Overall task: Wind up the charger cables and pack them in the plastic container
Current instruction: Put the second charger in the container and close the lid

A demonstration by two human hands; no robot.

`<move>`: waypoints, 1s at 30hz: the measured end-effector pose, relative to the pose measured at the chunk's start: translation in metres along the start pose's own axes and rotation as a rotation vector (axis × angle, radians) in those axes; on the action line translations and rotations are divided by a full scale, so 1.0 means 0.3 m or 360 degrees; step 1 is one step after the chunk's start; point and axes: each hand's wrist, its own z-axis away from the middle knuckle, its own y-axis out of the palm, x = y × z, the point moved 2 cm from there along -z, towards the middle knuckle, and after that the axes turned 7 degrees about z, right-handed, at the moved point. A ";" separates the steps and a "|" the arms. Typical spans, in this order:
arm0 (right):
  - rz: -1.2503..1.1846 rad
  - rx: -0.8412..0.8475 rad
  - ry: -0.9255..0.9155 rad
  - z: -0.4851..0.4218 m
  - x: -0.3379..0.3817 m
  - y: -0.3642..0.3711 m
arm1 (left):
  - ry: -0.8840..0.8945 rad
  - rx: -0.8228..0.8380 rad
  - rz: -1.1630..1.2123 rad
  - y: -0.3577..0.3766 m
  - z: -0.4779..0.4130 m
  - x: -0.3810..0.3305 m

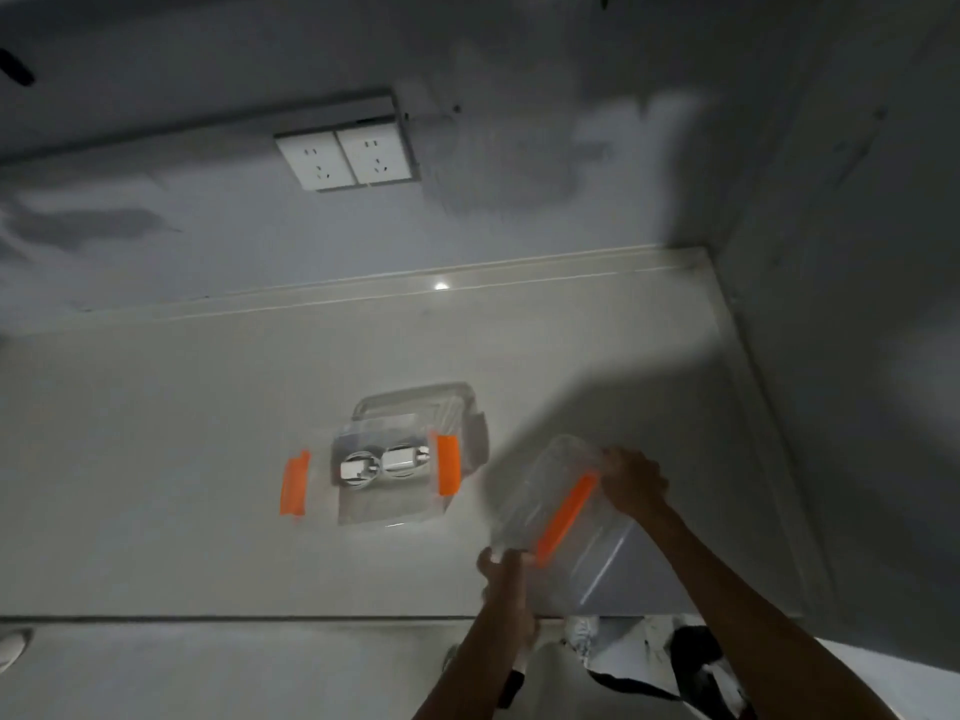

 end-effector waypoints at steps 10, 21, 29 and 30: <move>-0.1638 0.0093 0.0487 0.327 -0.145 0.051 | 0.1083 0.0501 -0.0931 -0.073 0.333 -0.398; -0.2045 -0.0283 0.0137 0.763 0.371 0.251 | 0.1834 0.0331 -0.0872 -0.652 0.322 -0.678; -0.1136 -0.0768 -0.0085 0.691 0.740 0.336 | 0.1907 0.0084 -0.1065 -0.921 0.174 -0.829; -0.1051 -0.0808 -0.0123 0.658 0.756 0.318 | 0.1913 0.0093 -0.1101 -0.904 0.145 -0.848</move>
